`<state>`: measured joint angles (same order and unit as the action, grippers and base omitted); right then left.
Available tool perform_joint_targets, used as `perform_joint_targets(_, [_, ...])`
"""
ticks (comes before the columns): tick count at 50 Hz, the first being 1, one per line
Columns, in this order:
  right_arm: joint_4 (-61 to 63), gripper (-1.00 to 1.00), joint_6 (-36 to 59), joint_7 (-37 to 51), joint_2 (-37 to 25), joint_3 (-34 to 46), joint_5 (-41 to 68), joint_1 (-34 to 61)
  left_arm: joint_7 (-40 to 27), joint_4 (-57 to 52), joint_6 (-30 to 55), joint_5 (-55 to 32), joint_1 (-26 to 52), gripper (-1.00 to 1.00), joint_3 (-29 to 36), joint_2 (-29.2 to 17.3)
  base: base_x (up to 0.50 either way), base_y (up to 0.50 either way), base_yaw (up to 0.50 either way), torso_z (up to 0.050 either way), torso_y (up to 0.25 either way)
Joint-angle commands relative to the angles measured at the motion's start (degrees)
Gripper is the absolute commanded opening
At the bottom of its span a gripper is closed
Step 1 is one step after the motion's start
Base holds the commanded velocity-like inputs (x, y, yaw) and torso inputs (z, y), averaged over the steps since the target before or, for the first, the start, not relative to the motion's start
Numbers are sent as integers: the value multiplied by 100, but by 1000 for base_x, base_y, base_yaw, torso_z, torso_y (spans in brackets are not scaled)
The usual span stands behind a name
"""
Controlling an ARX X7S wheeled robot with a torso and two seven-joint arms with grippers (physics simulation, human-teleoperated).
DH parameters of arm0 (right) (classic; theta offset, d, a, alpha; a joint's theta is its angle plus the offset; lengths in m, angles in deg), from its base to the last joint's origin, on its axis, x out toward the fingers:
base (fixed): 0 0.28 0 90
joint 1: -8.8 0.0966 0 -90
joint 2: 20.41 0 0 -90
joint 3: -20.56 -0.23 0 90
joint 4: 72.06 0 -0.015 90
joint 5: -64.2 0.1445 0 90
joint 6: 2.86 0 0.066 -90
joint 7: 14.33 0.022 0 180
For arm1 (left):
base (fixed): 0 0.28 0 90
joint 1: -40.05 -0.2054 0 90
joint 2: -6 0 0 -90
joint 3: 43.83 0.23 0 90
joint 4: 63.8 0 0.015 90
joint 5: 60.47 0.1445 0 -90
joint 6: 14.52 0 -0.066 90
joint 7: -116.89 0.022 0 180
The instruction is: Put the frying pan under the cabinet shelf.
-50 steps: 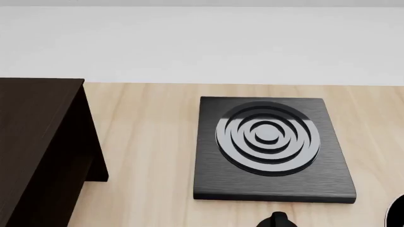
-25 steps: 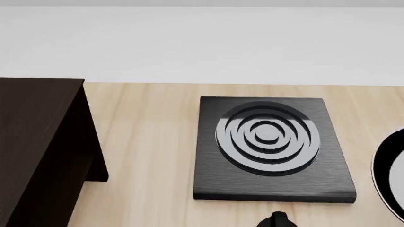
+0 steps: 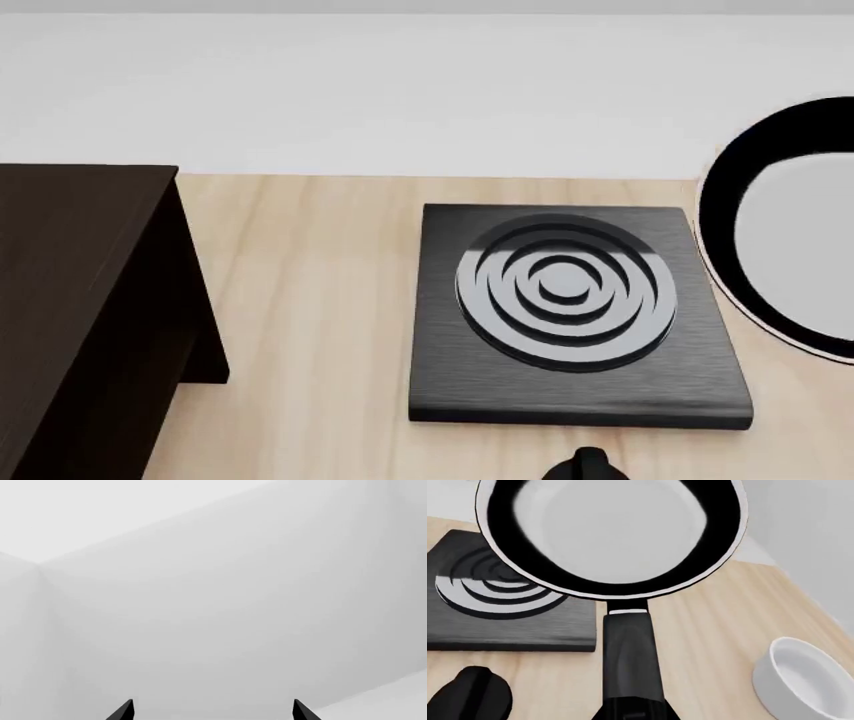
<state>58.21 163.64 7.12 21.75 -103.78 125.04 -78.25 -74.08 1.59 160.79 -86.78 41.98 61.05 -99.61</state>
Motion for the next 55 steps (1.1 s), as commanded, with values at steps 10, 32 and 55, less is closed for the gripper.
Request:
perform_joint_targets(10, [-222, -100, 1237, 1996, -836, 1990, 2557, 3561, -41, 47, 37, -128, 134, 100, -110, -114, 0, 0, 0, 0, 1])
perform_joint_targets(32, [-664, -100, 1012, 3816, -949, 4964, 4819, 6124, -189, -171, 224, -351, 64, 100, -261, -157, 0, 0, 0, 0, 1])
perform_joint_targets(55, [-552, -100, 709, 3869, -404, 5938, 5211, 6265, -551, -327, 375, -809, 25, 100, -432, -297, 0, 0, 0, 1, 2])
